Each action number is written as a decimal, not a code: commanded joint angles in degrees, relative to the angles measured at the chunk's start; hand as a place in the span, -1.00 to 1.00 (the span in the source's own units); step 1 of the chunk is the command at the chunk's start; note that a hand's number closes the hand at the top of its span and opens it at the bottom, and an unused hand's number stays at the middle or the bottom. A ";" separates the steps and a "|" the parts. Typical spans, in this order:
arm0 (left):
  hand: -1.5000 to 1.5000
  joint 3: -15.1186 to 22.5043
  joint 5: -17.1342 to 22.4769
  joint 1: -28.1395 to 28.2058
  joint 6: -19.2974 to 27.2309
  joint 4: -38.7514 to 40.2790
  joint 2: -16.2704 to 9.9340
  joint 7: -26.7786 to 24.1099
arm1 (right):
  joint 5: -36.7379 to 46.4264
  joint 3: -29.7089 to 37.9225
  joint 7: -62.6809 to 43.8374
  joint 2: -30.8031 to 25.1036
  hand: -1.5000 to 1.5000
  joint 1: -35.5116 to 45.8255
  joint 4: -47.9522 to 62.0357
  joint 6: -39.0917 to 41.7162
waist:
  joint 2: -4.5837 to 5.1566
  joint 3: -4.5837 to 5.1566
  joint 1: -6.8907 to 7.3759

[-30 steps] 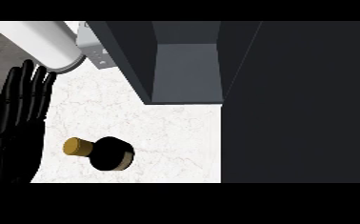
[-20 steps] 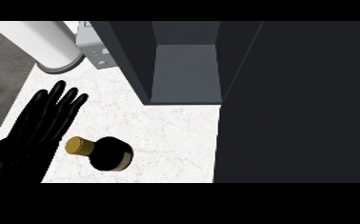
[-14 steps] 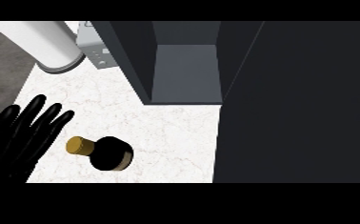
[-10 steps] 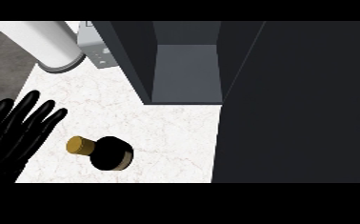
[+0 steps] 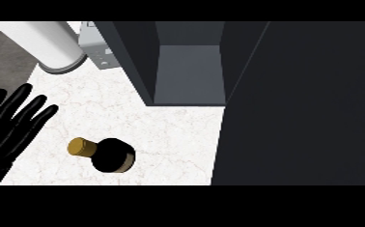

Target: Pick up the wine, place it into the cabinet and close the cabinet

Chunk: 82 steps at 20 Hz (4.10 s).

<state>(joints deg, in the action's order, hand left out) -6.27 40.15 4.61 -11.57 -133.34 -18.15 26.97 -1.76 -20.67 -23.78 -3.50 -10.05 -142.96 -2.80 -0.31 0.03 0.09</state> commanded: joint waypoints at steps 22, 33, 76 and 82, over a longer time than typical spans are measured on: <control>-1.00 0.15 -4.06 4.23 -7.61 3.30 4.72 -3.41 | 11.11 -9.42 -13.14 -2.67 -1.00 8.65 -9.61 -11.69 | 0.04 0.04 -0.56; -1.00 -1.19 -11.51 5.74 -15.73 17.17 7.83 -13.89 | 9.46 -8.54 -14.46 -6.19 -1.00 9.88 -11.46 -14.59 | 0.08 0.04 -0.82; -1.00 -3.76 -40.03 -7.71 -27.61 77.69 6.61 -57.02 | 9.01 -12.87 -12.10 -15.99 -1.00 11.49 -11.17 -22.29 | 0.24 0.05 -1.19; -1.00 -1.11 -41.40 -9.84 -24.03 79.49 10.23 -56.95 | 12.68 -14.47 -18.20 -14.82 -1.00 16.00 -11.76 -24.56 | 0.04 0.11 -1.03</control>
<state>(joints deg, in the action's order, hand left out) -8.84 -0.66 -3.45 -35.15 -55.39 -10.07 -28.66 4.89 -34.55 -34.41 -17.61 5.30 -143.73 -26.60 -0.17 0.10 -0.95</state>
